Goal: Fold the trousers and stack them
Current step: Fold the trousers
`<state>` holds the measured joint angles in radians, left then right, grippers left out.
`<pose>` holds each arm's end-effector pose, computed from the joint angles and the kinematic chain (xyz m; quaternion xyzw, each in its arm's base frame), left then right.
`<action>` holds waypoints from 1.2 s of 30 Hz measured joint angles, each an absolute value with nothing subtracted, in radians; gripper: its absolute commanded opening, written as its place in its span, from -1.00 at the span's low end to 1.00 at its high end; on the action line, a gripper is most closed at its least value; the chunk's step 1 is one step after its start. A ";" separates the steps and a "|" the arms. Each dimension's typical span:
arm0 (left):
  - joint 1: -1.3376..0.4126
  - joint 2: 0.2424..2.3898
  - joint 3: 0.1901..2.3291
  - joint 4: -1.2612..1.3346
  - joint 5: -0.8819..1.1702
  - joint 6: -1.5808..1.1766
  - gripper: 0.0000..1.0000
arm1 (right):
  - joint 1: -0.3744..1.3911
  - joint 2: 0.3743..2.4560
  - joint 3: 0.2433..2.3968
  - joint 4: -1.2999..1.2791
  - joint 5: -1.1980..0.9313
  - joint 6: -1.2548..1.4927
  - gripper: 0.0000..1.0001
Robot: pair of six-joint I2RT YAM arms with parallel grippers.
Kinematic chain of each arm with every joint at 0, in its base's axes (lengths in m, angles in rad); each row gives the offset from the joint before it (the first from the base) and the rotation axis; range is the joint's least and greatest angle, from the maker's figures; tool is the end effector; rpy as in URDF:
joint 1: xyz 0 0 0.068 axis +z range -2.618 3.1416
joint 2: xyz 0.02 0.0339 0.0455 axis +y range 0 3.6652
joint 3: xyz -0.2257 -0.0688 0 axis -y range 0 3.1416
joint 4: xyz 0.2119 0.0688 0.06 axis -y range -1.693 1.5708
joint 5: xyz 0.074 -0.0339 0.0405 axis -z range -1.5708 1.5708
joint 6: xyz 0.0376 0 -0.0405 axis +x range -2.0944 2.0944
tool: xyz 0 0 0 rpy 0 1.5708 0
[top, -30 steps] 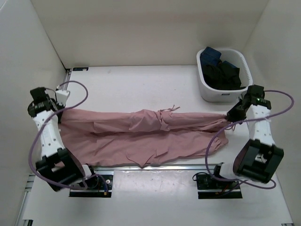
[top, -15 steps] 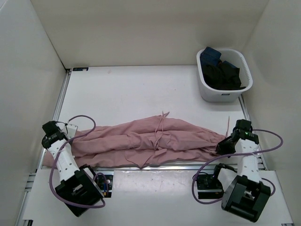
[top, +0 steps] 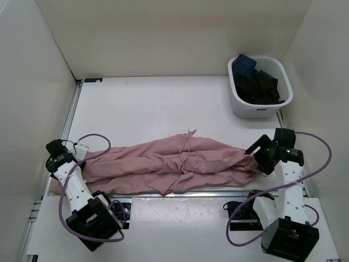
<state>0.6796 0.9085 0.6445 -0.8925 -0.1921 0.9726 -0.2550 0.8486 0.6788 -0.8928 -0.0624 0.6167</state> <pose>0.1091 0.0974 0.1926 0.1227 0.9666 0.2141 0.0697 0.1400 -0.0341 0.2088 0.4013 0.8803 0.0749 0.2417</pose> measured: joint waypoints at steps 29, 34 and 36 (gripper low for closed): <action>0.505 1.507 0.759 -0.864 -0.128 0.918 -0.72 | 0.215 1.618 0.872 -0.808 -0.001 0.739 -0.35; 0.404 1.619 1.004 -0.810 -0.037 0.831 -0.72 | 0.140 1.813 1.138 -0.815 0.048 0.747 -0.45; 0.367 1.659 1.104 -0.804 -0.029 0.809 -0.72 | 0.119 1.875 1.250 -0.774 0.100 0.731 -0.40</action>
